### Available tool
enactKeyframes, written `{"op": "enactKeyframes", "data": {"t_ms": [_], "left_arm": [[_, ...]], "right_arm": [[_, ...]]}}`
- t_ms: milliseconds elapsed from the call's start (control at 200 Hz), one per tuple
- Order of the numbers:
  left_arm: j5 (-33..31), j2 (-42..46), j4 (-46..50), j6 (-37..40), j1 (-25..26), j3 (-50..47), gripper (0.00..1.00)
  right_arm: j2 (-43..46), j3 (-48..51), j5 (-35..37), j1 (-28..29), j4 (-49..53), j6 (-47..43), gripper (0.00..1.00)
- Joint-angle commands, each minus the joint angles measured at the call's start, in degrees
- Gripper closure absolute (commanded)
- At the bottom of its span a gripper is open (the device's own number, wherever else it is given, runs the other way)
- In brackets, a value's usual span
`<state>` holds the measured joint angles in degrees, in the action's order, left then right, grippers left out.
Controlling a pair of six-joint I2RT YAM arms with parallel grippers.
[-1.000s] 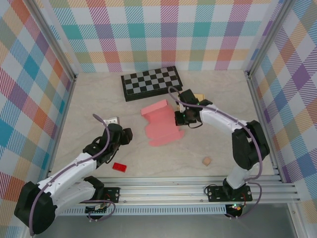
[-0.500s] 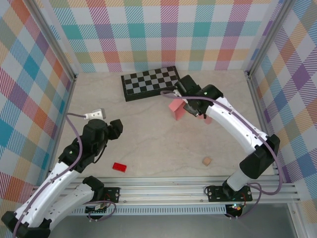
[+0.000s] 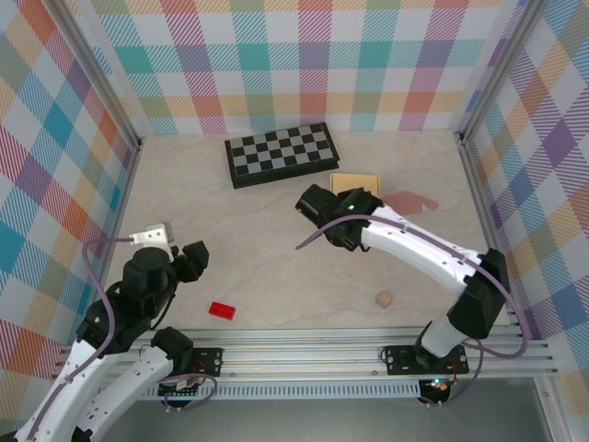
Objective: Fold the paper box
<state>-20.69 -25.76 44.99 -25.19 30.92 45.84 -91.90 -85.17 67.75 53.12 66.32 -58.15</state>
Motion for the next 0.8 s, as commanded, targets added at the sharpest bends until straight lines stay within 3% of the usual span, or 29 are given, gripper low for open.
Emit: {"op": "enactKeyframes", "data": {"t_ms": [0,120,205,250,335,410,480,640,795], "left_arm": [[-0.5,1.6,2.4,1.6,-0.7,0.4,0.35],[0.0,3.4,3.1,1.5,-0.6,0.0,0.35],[0.3,4.8,3.4,1.2,-0.7,-0.7,0.35],[0.4,5.4,3.6,0.9,-0.7,-0.8,0.35],[0.6,5.9,4.4,0.5,-0.7,-0.9,0.34],[0.7,6.2,5.3,0.1,-0.7,-0.6,0.34],[0.8,6.2,5.8,0.0,-0.7,-0.5,0.34],[1.5,5.3,4.5,-0.8,-0.6,-0.6,0.34],[4.5,1.2,0.4,-2.0,-0.6,-0.7,0.35]], "right_arm": [[-4.9,-0.4,3.0,2.9,5.4,-0.1,1.00],[-12.8,-3.1,2.1,6.4,7.4,3.1,1.00],[-20.2,-10.2,0.6,8.2,8.4,7.2,0.97],[-23.8,-15.3,-0.7,8.9,8.1,8.7,0.86],[-29.1,-24.5,-3.4,9.7,7.8,11.6,0.54],[-30.8,-30.0,-6.5,9.7,10.1,14.9,0.45],[-29.7,-31.6,-9.6,9.7,12.1,17.7,0.39],[-20.8,-29.5,-14.1,9.7,12.2,22.2,0.38],[-5.5,-20.6,-21.7,6.3,2.8,27.6,0.27]]}}
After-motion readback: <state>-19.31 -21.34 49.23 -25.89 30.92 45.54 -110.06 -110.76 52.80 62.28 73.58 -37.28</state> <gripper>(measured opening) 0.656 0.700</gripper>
